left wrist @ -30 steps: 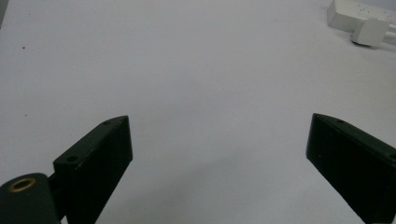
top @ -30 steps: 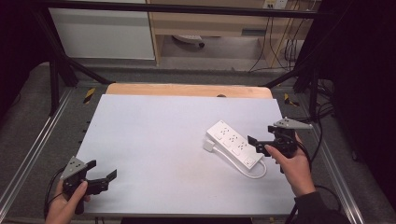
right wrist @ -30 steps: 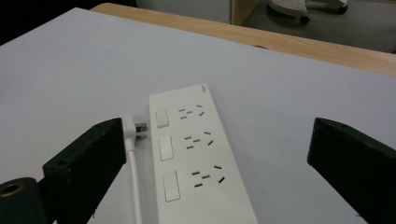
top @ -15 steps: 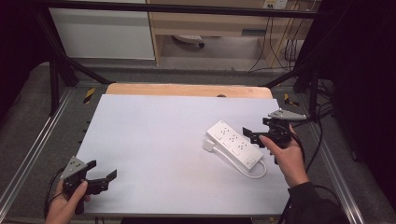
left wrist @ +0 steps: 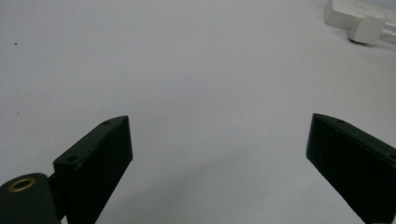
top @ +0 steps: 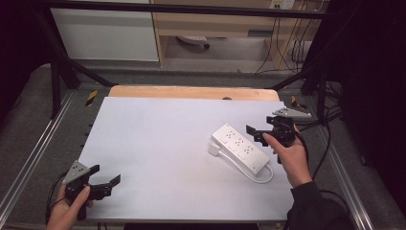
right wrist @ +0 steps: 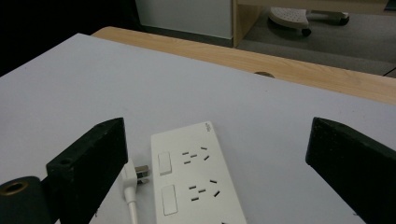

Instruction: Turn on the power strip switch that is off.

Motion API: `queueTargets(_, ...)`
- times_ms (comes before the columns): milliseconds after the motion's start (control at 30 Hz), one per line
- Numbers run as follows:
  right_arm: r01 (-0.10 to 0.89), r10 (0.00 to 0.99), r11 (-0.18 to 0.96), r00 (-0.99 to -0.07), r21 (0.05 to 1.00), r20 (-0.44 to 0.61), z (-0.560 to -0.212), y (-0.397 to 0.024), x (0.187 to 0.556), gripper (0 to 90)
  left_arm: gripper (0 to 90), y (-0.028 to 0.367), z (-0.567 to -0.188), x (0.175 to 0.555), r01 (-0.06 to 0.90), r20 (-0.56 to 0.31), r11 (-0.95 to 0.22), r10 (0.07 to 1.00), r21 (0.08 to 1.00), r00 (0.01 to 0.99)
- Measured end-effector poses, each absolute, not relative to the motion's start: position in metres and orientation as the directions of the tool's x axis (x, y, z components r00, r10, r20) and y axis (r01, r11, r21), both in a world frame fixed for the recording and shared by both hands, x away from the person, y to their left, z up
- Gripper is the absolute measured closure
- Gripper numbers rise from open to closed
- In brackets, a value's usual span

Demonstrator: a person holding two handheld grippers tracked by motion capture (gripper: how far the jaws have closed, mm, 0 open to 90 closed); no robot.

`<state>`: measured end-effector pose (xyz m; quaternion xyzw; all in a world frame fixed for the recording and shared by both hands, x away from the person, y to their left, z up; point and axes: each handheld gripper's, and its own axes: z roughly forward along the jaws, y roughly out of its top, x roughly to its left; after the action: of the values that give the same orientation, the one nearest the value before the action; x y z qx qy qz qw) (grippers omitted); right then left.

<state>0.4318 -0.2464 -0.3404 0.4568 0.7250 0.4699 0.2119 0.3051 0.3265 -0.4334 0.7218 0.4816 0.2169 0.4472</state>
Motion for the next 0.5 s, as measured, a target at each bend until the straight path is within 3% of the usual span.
queueTargets(500,0.451,0.874,0.151,-0.477,0.880,0.094,-0.345,-0.230,0.449,4.9,6.9,0.327,-0.434,0.306,0.506,-0.114,-0.141,0.891,0.851,0.440)
